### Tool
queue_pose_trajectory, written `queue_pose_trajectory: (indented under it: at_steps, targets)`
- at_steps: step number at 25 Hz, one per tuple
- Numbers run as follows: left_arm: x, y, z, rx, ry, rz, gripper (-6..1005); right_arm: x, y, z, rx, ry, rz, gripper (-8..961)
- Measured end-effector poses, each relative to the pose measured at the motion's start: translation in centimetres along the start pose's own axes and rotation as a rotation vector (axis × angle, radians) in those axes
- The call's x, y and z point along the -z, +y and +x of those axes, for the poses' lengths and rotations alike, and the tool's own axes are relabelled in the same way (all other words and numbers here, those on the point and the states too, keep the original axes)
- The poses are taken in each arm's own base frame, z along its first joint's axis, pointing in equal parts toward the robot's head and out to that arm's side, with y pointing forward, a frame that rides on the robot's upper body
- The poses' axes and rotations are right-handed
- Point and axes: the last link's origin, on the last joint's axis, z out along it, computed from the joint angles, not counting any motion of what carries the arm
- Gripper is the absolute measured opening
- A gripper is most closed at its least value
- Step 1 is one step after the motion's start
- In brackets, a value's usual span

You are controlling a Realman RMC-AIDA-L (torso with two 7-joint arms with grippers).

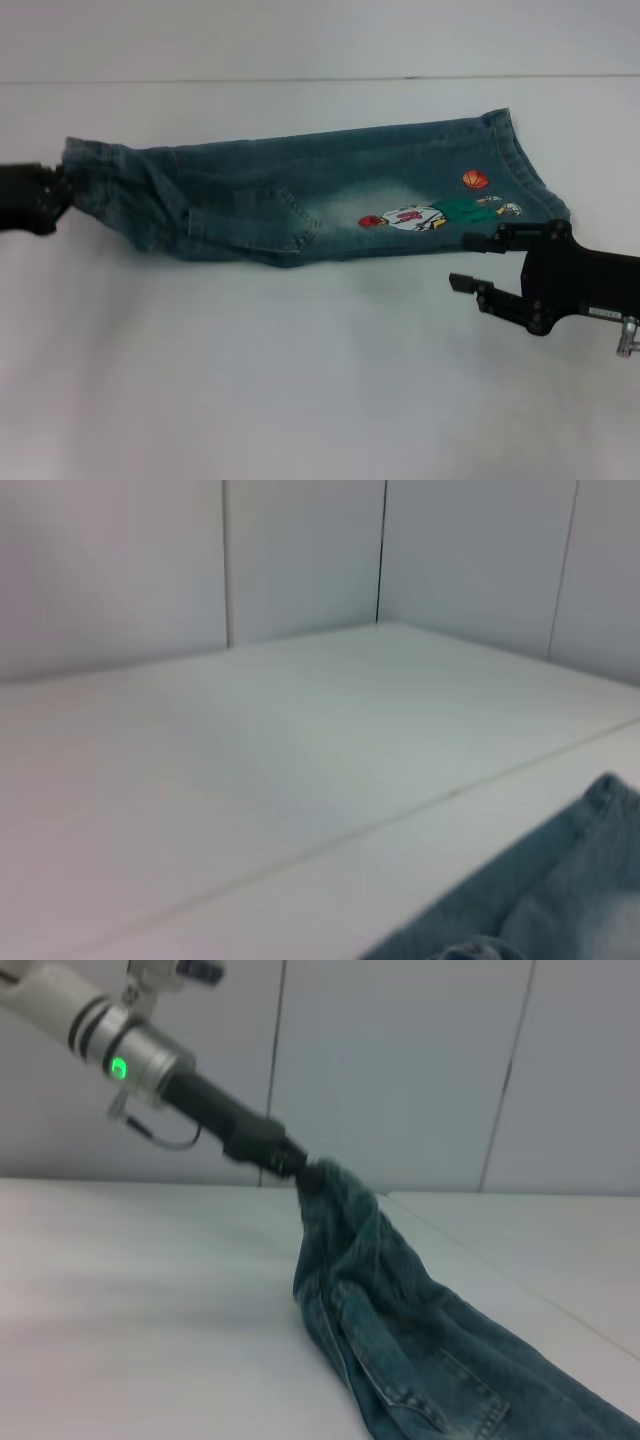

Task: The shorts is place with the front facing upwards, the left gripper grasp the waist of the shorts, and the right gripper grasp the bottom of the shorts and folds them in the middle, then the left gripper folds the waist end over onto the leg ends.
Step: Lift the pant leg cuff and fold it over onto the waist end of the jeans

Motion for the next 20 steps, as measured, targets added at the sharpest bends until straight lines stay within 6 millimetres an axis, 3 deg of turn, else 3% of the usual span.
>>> queue_pose_trajectory:
  at_steps: [4,10,16,20]
  targets:
    - [0.0,-0.2,3.3,-0.049,0.034,-0.018,77,0.2,-0.7,0.4,-0.011,-0.022,0.087,562]
    - [-0.5,0.3,7.5,-0.079,0.057,-0.053,58,-0.3,-2.9,1.5,-0.055,-0.063,0.336,276]
    - [-1.0,2.6,11.9,-0.139,0.108,-0.179,59,-3.7,-3.8,2.0,-0.075,-0.037,0.407,80]
    - [-1.3,3.6,13.5,-0.154,0.151,-0.247,59,-7.1,-3.8,1.8,-0.086,-0.012,0.385,-1]
